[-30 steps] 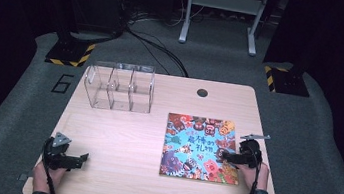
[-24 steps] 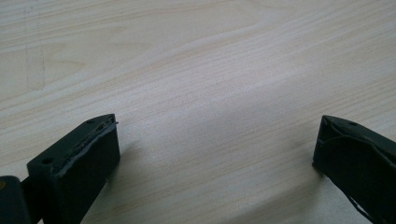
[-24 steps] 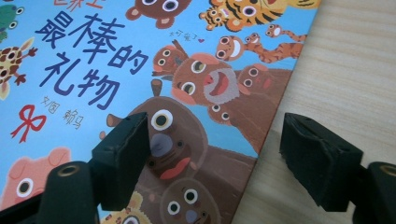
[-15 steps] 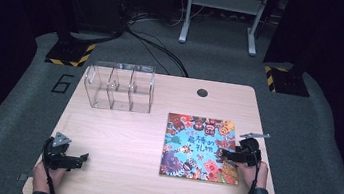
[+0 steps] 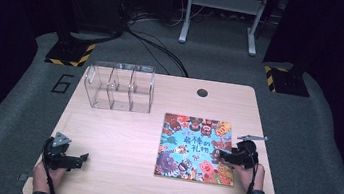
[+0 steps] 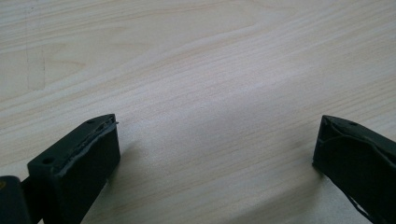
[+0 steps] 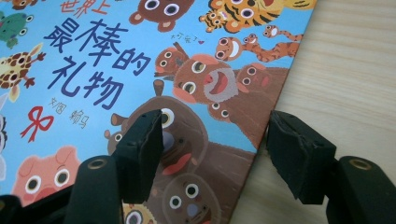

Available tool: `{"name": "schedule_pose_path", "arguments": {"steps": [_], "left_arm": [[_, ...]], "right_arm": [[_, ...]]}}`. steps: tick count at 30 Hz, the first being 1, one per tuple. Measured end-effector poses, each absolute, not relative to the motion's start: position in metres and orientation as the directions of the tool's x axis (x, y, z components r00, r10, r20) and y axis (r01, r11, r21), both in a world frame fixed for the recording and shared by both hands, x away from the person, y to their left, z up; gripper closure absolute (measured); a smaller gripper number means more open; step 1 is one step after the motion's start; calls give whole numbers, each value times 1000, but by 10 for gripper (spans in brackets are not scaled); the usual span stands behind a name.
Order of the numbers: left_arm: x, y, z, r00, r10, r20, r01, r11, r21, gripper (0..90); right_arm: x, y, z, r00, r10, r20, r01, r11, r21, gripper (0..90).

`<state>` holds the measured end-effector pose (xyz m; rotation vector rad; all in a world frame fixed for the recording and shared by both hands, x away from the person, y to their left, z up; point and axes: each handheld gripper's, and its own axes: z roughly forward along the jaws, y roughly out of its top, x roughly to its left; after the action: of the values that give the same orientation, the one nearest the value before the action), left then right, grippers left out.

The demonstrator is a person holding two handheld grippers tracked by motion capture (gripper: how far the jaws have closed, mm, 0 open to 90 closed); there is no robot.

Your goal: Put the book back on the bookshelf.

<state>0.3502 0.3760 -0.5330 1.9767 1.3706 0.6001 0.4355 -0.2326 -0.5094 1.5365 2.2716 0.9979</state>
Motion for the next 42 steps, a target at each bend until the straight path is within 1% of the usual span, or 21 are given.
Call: {"name": "schedule_pose_path", "arguments": {"steps": [6, 7, 11, 12, 13, 20, 23, 24, 26, 31, 40, 41, 42], "left_arm": [[350, 376, -533, 348, 937, 5, 639, -242, 730, 3], [350, 376, -533, 348, 937, 5, 639, -242, 730, 2], [350, 376, -533, 348, 937, 5, 640, -242, 730, 2], [350, 376, -533, 349, 937, 6, 640, -242, 730, 3], [350, 376, -533, 349, 937, 5, 640, -242, 730, 2], [350, 376, -533, 349, 937, 5, 640, -242, 730, 3], [350, 376, -533, 348, 937, 5, 639, -241, 730, 2], [350, 376, -533, 348, 937, 5, 639, -242, 730, 3], [350, 376, -533, 348, 938, 5, 639, -241, 730, 3], [350, 376, -533, 348, 938, 5, 639, -241, 730, 3], [351, 376, -533, 349, 937, 6, 638, -242, 731, 2], [351, 376, -532, 345, 939, 5, 648, -242, 722, 2], [351, 376, -533, 336, 942, 1, 640, -229, 734, 2]], "right_arm": [[431, -222, -510, -443, 876, 189, 725, 226, 650, 372], [431, -220, -511, -464, 868, 178, 715, 248, 654, 373], [431, -214, -511, -480, 859, 180, 711, 260, 653, 375], [430, -212, -510, -471, 862, 189, 719, 251, 648, 375], [431, -212, -511, -488, 854, 179, 708, 268, 654, 375], [428, -204, -510, -498, 847, 188, 712, 276, 646, 376], [428, -199, -510, -518, 836, 183, 704, 294, 647, 378], [428, -198, -511, -537, 826, 170, 688, 313, 655, 378], [426, -194, -510, -531, 827, 183, 698, 304, 648, 379], [423, -184, -511, -562, 808, 180, 680, 327, 657, 384], [415, -173, -512, -558, 809, 188, 682, 317, 659, 390], [416, -174, -513, -568, 804, 176, 666, 324, 672, 390], [415, -173, -513, -560, 808, 182, 672, 314, 671, 389]]}}
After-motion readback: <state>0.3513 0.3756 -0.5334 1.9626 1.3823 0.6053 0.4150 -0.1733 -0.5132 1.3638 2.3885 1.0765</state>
